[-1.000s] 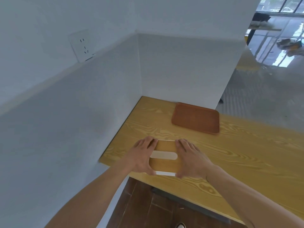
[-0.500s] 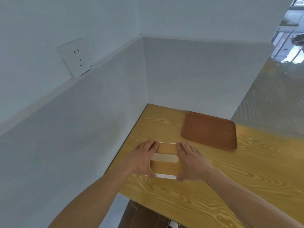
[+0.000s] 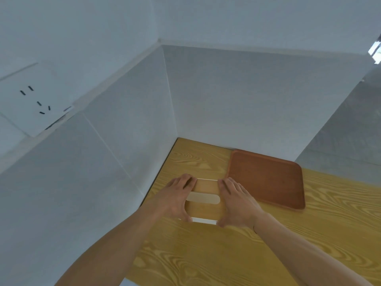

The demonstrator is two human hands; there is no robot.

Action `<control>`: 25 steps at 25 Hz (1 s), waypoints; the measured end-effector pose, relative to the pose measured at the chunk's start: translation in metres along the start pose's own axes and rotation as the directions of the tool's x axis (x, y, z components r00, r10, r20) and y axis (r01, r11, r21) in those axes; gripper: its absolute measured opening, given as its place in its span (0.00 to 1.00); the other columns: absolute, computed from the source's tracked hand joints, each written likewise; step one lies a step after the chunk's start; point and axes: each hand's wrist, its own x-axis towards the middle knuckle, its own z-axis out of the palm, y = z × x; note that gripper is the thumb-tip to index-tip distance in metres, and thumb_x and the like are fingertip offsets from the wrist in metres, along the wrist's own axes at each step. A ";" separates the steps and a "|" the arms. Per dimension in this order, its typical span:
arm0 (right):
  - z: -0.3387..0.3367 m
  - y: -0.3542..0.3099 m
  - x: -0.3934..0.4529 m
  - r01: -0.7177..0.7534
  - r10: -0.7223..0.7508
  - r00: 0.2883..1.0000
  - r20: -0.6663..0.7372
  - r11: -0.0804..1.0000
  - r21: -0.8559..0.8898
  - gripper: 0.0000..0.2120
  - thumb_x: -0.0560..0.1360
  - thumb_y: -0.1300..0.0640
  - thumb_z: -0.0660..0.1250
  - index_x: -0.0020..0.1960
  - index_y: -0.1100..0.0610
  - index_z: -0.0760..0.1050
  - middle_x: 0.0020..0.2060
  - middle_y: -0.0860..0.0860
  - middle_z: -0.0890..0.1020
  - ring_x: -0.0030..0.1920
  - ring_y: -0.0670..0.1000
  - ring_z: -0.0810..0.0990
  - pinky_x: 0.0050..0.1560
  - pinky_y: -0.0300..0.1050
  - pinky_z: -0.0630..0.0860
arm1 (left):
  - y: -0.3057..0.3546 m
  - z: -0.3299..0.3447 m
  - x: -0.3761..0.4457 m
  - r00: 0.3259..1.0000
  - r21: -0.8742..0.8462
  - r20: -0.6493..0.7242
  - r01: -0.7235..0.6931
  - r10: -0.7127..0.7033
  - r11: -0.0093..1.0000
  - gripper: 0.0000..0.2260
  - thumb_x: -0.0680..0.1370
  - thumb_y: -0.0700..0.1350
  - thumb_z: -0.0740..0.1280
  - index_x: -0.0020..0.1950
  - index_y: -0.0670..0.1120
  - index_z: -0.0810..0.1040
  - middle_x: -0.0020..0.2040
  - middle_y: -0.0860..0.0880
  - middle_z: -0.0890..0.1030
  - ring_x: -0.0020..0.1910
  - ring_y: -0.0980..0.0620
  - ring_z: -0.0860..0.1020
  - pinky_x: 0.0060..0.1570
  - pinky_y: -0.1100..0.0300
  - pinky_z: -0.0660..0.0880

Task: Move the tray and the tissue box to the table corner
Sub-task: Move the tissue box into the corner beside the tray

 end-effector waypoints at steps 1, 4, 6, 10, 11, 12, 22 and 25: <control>0.001 0.003 0.010 -0.009 0.009 1.000 0.002 1.000 0.007 0.63 0.64 0.35 0.75 0.80 0.58 0.38 0.80 0.54 0.48 0.79 0.55 0.42 0.77 0.52 0.42 | -0.007 -0.002 0.010 1.000 0.002 0.004 -0.007 0.007 1.000 0.58 0.60 0.69 0.72 0.79 0.52 0.42 0.78 0.52 0.48 0.77 0.44 0.53 0.76 0.47 0.56; 0.005 0.007 0.039 -0.047 0.046 0.999 0.012 0.999 0.025 0.63 0.63 0.35 0.75 0.80 0.58 0.39 0.79 0.54 0.49 0.79 0.55 0.43 0.78 0.52 0.43 | -0.026 -0.005 0.035 0.999 0.008 0.010 -0.032 0.032 0.999 0.59 0.60 0.68 0.73 0.80 0.50 0.44 0.78 0.50 0.49 0.77 0.44 0.53 0.76 0.48 0.54; 0.011 0.009 0.061 -0.072 0.072 0.997 0.020 0.997 0.031 0.63 0.62 0.35 0.75 0.80 0.58 0.40 0.79 0.55 0.50 0.79 0.55 0.44 0.78 0.53 0.44 | -0.042 -0.006 0.052 0.999 0.001 0.026 -0.048 0.048 0.999 0.59 0.61 0.68 0.74 0.80 0.49 0.44 0.78 0.50 0.49 0.77 0.44 0.54 0.76 0.48 0.56; 0.022 0.009 0.108 -0.124 0.120 0.991 0.058 0.991 0.055 0.63 0.62 0.36 0.76 0.80 0.58 0.40 0.79 0.55 0.50 0.79 0.56 0.44 0.78 0.53 0.46 | -0.078 -0.008 0.085 0.995 -0.005 0.082 -0.060 0.060 0.998 0.58 0.62 0.65 0.75 0.80 0.49 0.42 0.79 0.50 0.47 0.78 0.44 0.53 0.76 0.49 0.56; 0.025 0.009 0.121 -0.136 0.132 0.989 0.061 0.989 0.063 0.63 0.62 0.36 0.76 0.80 0.58 0.40 0.79 0.55 0.50 0.79 0.56 0.43 0.78 0.53 0.46 | -0.087 -0.009 0.095 0.993 -0.003 0.096 -0.062 0.062 0.998 0.59 0.63 0.65 0.75 0.80 0.49 0.42 0.80 0.50 0.47 0.78 0.44 0.52 0.76 0.48 0.56; 0.028 0.010 0.131 -0.141 0.137 0.989 0.060 0.988 0.067 0.63 0.62 0.37 0.76 0.79 0.59 0.40 0.79 0.55 0.50 0.79 0.56 0.44 0.78 0.53 0.47 | -0.095 -0.010 0.104 0.992 -0.001 0.106 -0.061 0.061 0.998 0.59 0.63 0.64 0.75 0.80 0.49 0.42 0.80 0.49 0.47 0.78 0.43 0.52 0.76 0.48 0.55; 0.043 0.016 0.185 -0.157 0.154 0.987 0.041 0.985 0.067 0.63 0.61 0.36 0.75 0.79 0.60 0.39 0.79 0.56 0.49 0.79 0.57 0.43 0.77 0.52 0.46 | -0.134 -0.008 0.148 0.992 0.001 0.060 -0.107 0.106 0.994 0.58 0.63 0.59 0.76 0.80 0.45 0.41 0.80 0.45 0.46 0.78 0.44 0.48 0.76 0.50 0.49; 0.042 0.014 0.183 -0.174 0.169 0.983 0.066 0.982 0.072 0.62 0.64 0.36 0.74 0.79 0.58 0.35 0.80 0.56 0.42 0.79 0.56 0.36 0.78 0.54 0.42 | -0.131 -0.005 0.144 0.995 0.006 0.075 -0.068 0.068 0.998 0.57 0.66 0.57 0.74 0.80 0.46 0.37 0.81 0.45 0.40 0.79 0.46 0.39 0.77 0.44 0.44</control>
